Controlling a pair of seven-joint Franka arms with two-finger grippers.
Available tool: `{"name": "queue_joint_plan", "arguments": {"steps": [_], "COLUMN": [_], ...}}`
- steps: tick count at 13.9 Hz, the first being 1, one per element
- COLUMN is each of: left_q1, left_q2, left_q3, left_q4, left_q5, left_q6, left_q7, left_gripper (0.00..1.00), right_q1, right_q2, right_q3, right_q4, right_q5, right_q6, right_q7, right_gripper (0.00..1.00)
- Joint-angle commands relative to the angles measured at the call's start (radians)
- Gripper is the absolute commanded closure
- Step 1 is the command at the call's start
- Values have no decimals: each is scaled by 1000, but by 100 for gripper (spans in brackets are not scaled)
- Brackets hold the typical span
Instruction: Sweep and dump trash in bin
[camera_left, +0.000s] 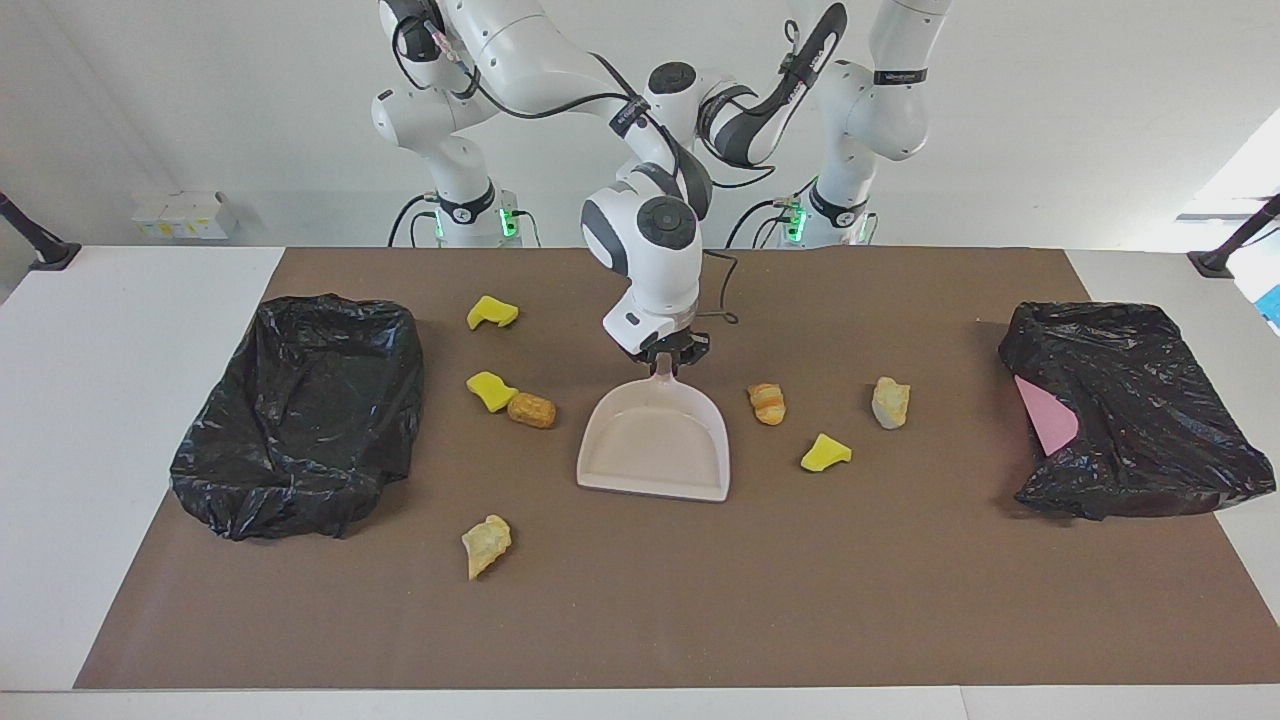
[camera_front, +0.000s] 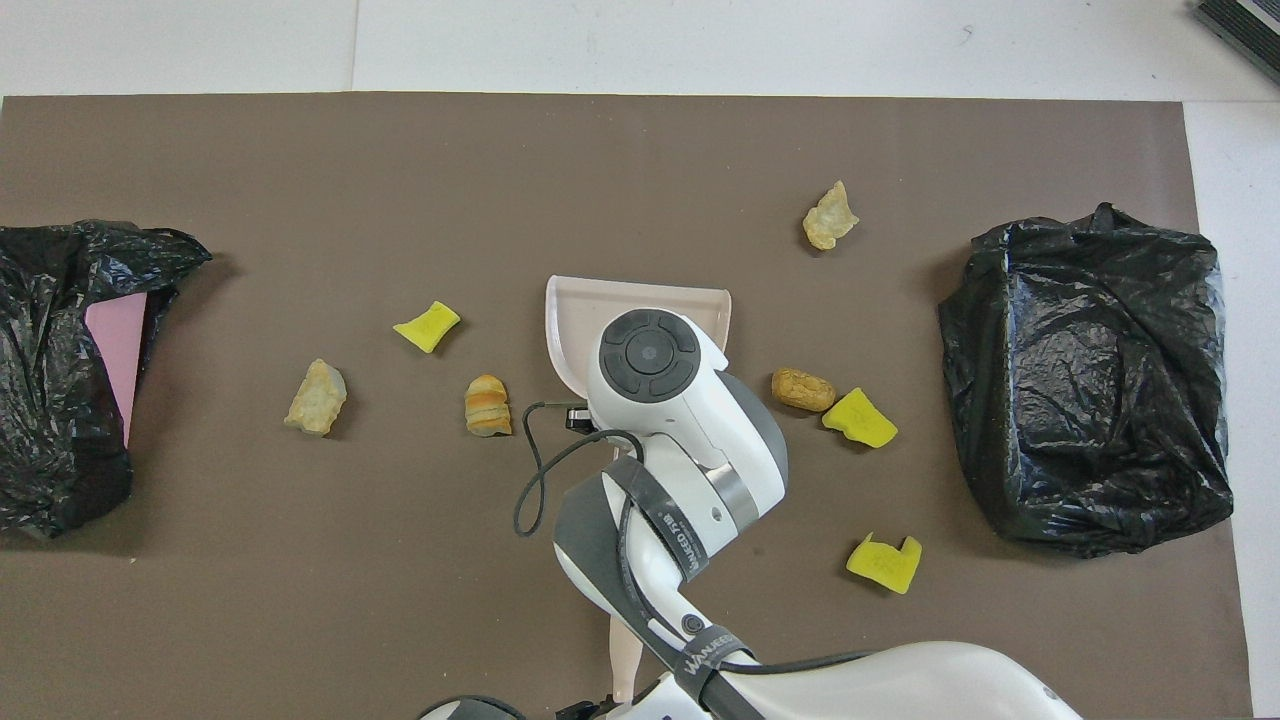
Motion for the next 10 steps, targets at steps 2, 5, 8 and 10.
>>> {"name": "queue_joint_plan", "arguments": {"steps": [2,5,8,10], "left_q1": [130,265,377,462], "left_q2": [-95,-93,-95,-93], "left_q3": [-3,-3,0,-3], "left_q4": [-31,-20,-9,25], "left_q5": [37,78,86,122], "left_q6": [-93,-125,-139,-154], "left_q7": [10,30,30,29], "left_gripper": [100,100,100,100], "right_q1": [-25,-68,-66,-75], "right_q2": [-23,-77,-95,-95], "right_q3": [7,5,5,5], "right_q4": [-5,12,7,7], "right_q5": [39,36,-86,-114], "right_q6": [-3,-14,-72,-89], "right_q7": [-60,-194,-510,-677], "right_gripper": [100,100,100,100]}}
